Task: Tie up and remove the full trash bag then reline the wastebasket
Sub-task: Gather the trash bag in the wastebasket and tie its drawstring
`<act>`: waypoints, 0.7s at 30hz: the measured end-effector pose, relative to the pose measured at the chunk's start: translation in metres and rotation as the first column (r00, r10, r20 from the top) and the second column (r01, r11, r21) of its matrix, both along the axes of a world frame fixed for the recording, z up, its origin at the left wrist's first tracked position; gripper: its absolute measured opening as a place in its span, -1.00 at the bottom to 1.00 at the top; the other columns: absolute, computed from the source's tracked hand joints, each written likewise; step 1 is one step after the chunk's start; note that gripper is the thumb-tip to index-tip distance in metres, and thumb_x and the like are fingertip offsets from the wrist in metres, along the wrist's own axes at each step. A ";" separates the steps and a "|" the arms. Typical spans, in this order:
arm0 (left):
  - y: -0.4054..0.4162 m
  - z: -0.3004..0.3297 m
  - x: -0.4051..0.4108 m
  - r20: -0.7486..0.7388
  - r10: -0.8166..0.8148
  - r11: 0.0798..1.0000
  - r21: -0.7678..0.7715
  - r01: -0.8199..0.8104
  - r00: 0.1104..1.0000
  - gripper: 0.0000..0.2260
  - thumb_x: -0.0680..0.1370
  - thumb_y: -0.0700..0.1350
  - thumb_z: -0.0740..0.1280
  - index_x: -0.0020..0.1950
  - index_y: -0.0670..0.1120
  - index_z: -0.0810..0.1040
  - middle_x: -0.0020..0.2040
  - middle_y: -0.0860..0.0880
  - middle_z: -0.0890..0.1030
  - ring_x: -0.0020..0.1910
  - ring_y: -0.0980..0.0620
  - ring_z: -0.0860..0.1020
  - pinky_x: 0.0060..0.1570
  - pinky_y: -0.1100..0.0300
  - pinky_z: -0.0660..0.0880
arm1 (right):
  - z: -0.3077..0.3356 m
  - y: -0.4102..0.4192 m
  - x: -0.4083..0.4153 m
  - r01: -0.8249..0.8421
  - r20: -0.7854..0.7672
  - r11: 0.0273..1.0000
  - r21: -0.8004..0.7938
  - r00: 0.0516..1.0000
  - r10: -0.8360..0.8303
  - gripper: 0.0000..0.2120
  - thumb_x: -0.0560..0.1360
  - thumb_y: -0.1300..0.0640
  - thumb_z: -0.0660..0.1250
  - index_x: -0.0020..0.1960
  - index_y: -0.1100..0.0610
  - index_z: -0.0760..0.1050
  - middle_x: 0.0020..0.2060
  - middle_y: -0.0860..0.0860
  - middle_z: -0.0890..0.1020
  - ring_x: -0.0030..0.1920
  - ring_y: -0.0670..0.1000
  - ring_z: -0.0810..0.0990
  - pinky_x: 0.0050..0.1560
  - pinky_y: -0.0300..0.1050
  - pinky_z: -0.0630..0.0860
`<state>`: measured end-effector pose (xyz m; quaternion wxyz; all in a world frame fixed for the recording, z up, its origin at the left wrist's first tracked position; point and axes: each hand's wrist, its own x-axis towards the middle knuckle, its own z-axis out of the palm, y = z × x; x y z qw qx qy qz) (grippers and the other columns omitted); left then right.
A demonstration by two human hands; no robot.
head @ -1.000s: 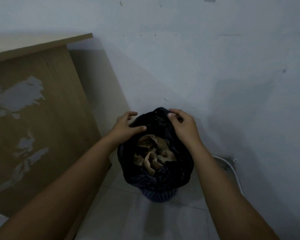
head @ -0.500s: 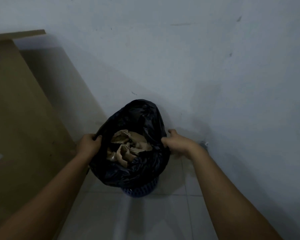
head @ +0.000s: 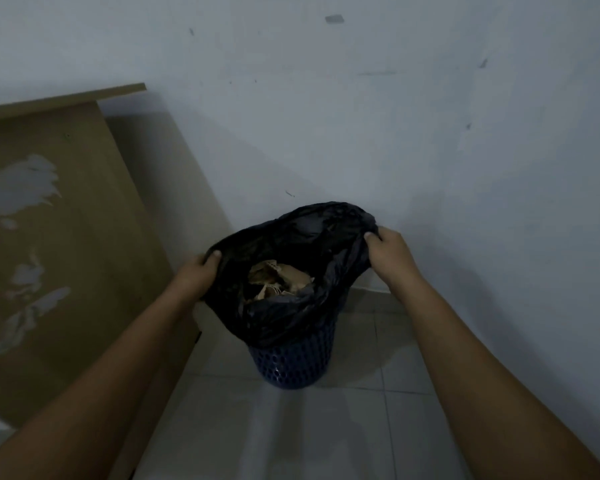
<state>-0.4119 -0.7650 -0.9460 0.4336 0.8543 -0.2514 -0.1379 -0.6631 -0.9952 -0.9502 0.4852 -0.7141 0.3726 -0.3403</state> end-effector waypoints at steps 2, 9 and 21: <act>-0.005 0.020 -0.006 -0.033 0.054 0.972 -0.227 -0.060 0.998 -0.56 0.76 0.09 0.13 0.51 -0.14 0.50 0.42 -0.20 0.56 0.37 -0.21 0.53 0.21 0.15 0.42 | 0.006 0.009 0.008 -0.021 0.057 0.998 -0.059 0.998 0.025 -0.61 0.75 0.09 0.13 -0.17 0.26 0.47 -0.17 0.14 0.59 -0.19 0.07 0.52 -0.18 -0.13 0.33; -0.011 0.065 -0.006 -0.223 -0.208 0.779 -0.627 0.023 0.952 -0.66 0.66 0.06 0.38 0.40 -0.04 0.58 0.17 -0.02 0.70 0.04 0.02 0.69 -0.04 0.12 0.63 | 0.018 0.021 0.020 0.019 0.215 0.984 0.175 0.975 -0.057 -0.72 0.71 -0.09 0.26 0.28 0.08 0.49 0.11 0.01 0.61 0.11 0.06 0.64 0.24 0.20 0.65; -0.008 0.061 0.004 0.066 -0.141 0.828 -0.539 0.154 0.988 -0.80 0.75 0.05 0.21 0.14 0.24 0.62 0.10 0.09 0.68 0.11 0.08 0.66 0.10 0.13 0.62 | 0.033 0.022 0.016 0.194 0.107 0.825 -0.531 0.981 -0.162 -0.77 0.67 0.07 0.25 0.14 0.01 0.69 0.08 -0.04 0.58 0.11 0.06 0.54 0.13 0.02 0.58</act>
